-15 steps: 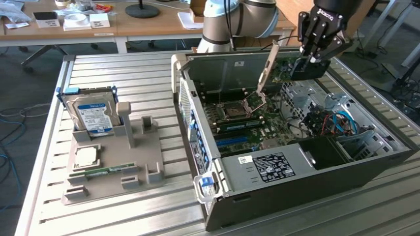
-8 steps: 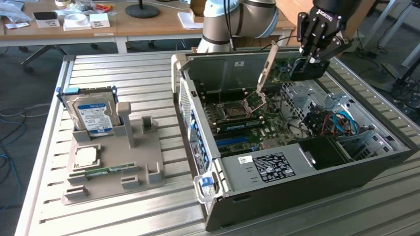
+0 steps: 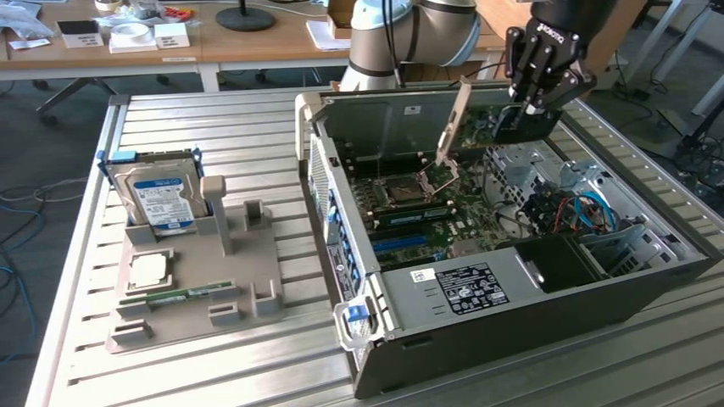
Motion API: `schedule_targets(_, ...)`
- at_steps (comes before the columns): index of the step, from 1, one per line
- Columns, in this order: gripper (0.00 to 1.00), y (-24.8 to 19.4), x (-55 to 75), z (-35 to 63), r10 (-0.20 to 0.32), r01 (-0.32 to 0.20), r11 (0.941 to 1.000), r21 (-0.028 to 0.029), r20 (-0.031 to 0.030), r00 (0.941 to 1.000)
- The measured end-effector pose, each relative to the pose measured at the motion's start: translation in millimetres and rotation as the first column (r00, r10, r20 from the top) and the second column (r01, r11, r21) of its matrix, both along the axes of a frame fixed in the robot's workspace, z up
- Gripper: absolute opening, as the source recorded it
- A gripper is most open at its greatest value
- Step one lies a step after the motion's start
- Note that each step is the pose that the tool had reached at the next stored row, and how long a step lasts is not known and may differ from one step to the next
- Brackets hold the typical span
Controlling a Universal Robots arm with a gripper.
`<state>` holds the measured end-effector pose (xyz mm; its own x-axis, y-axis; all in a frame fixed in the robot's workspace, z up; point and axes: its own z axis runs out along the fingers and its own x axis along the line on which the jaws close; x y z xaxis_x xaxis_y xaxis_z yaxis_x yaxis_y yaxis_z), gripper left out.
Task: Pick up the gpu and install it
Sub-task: 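Insert the gpu into the slot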
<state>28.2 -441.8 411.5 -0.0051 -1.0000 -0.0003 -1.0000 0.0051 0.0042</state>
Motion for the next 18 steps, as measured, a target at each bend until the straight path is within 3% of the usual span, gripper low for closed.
schedule_targets(18, 0.27, 0.5, -1.9, -5.3, 0.000, 0.000, 1.0000, -0.0001, 0.0000, 1.0000)
